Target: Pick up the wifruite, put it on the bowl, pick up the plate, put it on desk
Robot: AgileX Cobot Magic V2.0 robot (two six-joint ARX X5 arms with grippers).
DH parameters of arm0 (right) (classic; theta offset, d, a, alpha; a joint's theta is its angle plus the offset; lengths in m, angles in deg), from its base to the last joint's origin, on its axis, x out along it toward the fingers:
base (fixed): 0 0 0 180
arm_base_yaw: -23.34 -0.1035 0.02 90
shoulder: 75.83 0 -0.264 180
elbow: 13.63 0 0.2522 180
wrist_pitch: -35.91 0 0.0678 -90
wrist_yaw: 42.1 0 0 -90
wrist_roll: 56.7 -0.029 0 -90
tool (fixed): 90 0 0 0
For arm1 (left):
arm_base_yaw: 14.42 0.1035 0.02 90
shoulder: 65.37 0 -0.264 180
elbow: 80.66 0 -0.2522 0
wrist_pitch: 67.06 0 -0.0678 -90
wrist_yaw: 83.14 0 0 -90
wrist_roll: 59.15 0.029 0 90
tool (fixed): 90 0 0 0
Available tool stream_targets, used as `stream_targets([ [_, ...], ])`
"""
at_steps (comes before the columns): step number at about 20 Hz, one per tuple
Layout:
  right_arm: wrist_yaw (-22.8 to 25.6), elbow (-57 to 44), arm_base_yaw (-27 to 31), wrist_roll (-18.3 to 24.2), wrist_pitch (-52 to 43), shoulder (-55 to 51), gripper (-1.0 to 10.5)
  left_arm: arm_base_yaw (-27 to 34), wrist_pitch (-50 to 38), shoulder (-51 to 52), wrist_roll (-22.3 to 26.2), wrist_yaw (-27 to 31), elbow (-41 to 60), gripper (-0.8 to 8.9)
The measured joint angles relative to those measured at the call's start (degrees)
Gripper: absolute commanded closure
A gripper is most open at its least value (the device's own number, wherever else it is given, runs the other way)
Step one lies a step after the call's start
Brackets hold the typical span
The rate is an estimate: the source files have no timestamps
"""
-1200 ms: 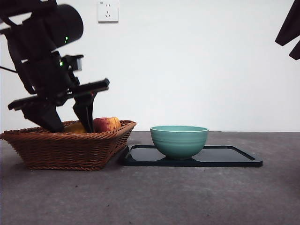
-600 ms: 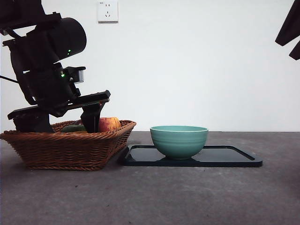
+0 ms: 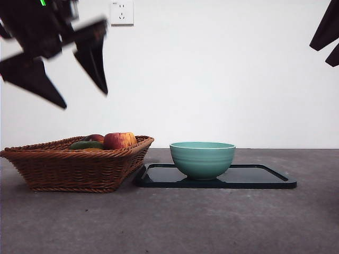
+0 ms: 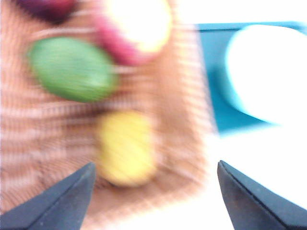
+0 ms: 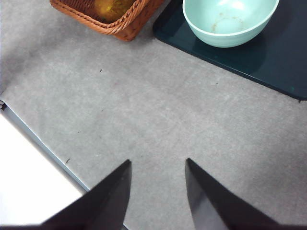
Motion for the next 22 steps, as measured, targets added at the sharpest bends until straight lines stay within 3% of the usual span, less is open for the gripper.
stream_targets([
  [5, 0.0, 0.0, 0.0, 0.0, 0.0, 0.0, 7.7, -1.6, 8.41, 9.31, 5.33, -10.58, 0.0, 4.09],
  [10, 0.0, 0.0, 0.0, 0.0, 0.0, 0.0, 7.7, -1.99, 15.47, 14.43, 10.73, -15.91, 0.0, 4.1],
  [19, 0.0, 0.0, 0.0, -0.39, 0.0, 0.02, 7.7, -2.6, 16.41, 14.99, 13.88, -17.66, 0.0, 4.1],
  [22, 0.35, 0.0, 0.0, -3.3, -2.21, 0.02, 7.2, -2.6, 16.41, 14.99, 13.99, -17.66, 0.0, 4.1],
])
